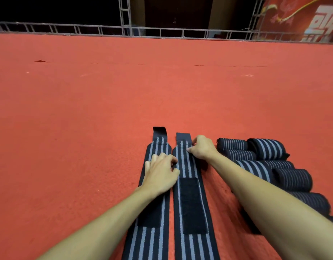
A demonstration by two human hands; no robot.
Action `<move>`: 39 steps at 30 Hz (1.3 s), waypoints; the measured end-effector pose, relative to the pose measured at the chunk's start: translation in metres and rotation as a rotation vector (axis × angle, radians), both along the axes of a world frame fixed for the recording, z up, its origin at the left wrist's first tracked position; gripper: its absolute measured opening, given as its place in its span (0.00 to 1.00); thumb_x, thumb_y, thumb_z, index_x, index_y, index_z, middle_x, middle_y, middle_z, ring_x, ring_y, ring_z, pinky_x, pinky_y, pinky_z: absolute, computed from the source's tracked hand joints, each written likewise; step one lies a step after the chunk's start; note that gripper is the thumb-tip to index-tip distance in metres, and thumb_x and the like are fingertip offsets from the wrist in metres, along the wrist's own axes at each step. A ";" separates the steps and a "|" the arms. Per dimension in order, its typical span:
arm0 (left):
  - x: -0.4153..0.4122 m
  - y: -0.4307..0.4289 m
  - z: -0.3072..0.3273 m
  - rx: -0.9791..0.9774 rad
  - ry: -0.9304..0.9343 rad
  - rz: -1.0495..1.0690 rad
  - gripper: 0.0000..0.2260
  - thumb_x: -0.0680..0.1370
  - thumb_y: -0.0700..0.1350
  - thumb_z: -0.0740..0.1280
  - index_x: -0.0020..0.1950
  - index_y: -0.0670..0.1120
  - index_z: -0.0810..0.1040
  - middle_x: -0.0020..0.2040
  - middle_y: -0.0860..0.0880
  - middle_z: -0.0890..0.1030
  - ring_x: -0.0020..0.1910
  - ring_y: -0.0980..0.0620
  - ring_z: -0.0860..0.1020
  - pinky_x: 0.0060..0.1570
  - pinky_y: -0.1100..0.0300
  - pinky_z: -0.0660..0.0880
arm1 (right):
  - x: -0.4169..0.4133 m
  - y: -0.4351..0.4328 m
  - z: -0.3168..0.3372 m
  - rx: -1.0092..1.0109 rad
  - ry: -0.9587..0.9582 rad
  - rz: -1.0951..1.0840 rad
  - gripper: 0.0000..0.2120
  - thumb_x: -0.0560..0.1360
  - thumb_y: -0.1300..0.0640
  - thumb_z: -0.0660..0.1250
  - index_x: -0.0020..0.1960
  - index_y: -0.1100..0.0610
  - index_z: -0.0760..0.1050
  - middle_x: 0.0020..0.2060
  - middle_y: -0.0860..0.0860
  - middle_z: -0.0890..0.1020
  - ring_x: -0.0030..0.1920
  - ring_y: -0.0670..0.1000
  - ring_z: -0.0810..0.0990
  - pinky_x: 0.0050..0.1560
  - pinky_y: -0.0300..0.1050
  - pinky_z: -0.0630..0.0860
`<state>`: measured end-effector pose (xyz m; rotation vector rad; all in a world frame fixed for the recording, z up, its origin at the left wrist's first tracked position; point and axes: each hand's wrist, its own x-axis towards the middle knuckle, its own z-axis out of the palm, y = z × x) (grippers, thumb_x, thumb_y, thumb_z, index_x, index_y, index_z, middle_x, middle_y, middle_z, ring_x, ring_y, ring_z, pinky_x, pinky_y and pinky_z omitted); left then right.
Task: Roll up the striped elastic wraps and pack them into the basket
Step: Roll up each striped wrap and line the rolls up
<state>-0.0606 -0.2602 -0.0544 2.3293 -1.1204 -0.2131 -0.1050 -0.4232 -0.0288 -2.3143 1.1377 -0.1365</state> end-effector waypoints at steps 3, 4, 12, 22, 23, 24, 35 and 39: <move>-0.001 -0.001 0.008 0.053 -0.009 -0.003 0.15 0.77 0.46 0.60 0.63 0.52 0.72 0.55 0.55 0.74 0.60 0.52 0.67 0.61 0.55 0.60 | -0.002 -0.001 0.001 0.029 -0.092 -0.030 0.14 0.74 0.57 0.70 0.32 0.57 0.71 0.38 0.56 0.78 0.44 0.57 0.78 0.40 0.43 0.69; -0.001 -0.001 0.010 0.063 0.011 -0.006 0.17 0.77 0.46 0.60 0.65 0.51 0.69 0.57 0.54 0.73 0.61 0.51 0.67 0.62 0.55 0.60 | -0.004 0.000 0.005 0.025 -0.133 -0.024 0.13 0.74 0.57 0.70 0.32 0.56 0.71 0.38 0.55 0.78 0.44 0.56 0.77 0.41 0.43 0.69; -0.033 0.022 0.060 -0.127 0.713 -0.066 0.12 0.79 0.46 0.65 0.57 0.48 0.63 0.45 0.55 0.76 0.37 0.60 0.75 0.36 0.70 0.72 | -0.041 0.022 0.071 0.319 -0.744 0.001 0.05 0.75 0.62 0.70 0.42 0.55 0.77 0.41 0.51 0.80 0.40 0.49 0.80 0.40 0.47 0.78; -0.060 0.091 0.138 -0.401 1.247 -0.417 0.11 0.79 0.39 0.62 0.61 0.39 0.75 0.41 0.47 0.84 0.39 0.54 0.83 0.47 0.58 0.80 | -0.078 0.077 0.141 0.550 -1.015 -0.080 0.07 0.74 0.63 0.70 0.52 0.58 0.77 0.38 0.51 0.81 0.37 0.47 0.79 0.34 0.40 0.76; -0.056 0.097 0.143 -0.440 1.292 -0.430 0.12 0.78 0.39 0.63 0.61 0.39 0.75 0.45 0.45 0.84 0.41 0.52 0.83 0.45 0.58 0.81 | -0.076 0.081 0.143 0.562 -1.012 -0.076 0.07 0.74 0.63 0.70 0.52 0.59 0.77 0.38 0.51 0.81 0.37 0.47 0.79 0.34 0.40 0.76; -0.053 0.103 0.145 -0.469 1.334 -0.427 0.12 0.77 0.39 0.63 0.60 0.38 0.76 0.47 0.43 0.83 0.42 0.50 0.83 0.43 0.58 0.81 | -0.075 0.085 0.143 0.556 -0.989 -0.075 0.08 0.74 0.63 0.70 0.53 0.59 0.77 0.38 0.50 0.81 0.36 0.47 0.78 0.33 0.40 0.74; 0.005 0.102 0.063 -0.056 0.969 -0.137 0.11 0.77 0.46 0.68 0.58 0.43 0.79 0.48 0.47 0.84 0.44 0.51 0.81 0.44 0.57 0.77 | -0.032 0.079 0.068 0.479 -0.546 -0.051 0.06 0.75 0.67 0.68 0.52 0.64 0.77 0.38 0.58 0.78 0.30 0.48 0.75 0.29 0.40 0.74; 0.038 0.077 0.041 -0.283 0.809 0.123 0.09 0.78 0.47 0.66 0.56 0.44 0.77 0.38 0.49 0.79 0.30 0.56 0.74 0.29 0.65 0.71 | -0.011 0.070 0.037 0.556 -0.581 -0.091 0.03 0.76 0.68 0.67 0.45 0.63 0.75 0.31 0.55 0.76 0.19 0.42 0.73 0.24 0.36 0.75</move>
